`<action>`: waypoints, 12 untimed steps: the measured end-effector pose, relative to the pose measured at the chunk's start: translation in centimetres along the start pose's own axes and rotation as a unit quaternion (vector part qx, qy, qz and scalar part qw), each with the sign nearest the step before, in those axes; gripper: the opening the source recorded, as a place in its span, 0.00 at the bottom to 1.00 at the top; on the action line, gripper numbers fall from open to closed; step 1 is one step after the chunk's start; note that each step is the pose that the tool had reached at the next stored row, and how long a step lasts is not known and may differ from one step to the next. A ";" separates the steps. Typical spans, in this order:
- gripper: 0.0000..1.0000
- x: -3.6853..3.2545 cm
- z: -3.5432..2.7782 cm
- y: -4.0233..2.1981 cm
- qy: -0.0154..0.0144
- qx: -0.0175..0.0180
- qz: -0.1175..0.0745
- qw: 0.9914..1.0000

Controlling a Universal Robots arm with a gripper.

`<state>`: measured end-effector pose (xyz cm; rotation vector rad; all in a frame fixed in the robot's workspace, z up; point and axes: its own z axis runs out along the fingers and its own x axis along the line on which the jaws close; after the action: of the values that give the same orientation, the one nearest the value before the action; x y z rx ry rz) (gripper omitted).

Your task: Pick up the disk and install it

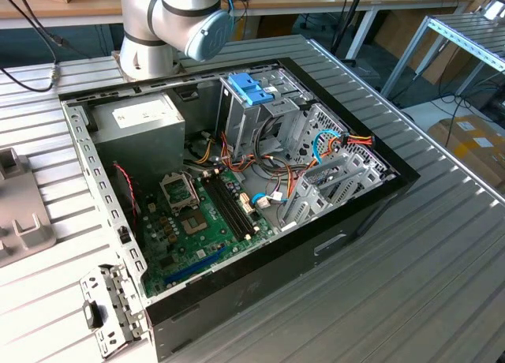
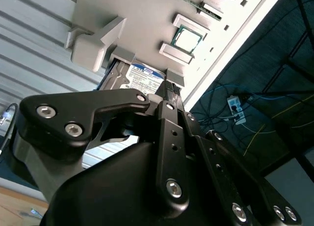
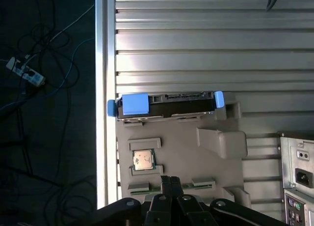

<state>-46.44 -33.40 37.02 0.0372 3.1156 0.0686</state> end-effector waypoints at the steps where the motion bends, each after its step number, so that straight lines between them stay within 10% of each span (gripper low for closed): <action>1: 0.11 0.00 0.00 0.00 0.000 0.000 -0.002 1.000; 12: 0.11 0.00 0.00 0.00 0.002 -0.001 -0.040 0.999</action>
<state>-46.44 -33.40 37.02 -0.0872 3.1163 0.0702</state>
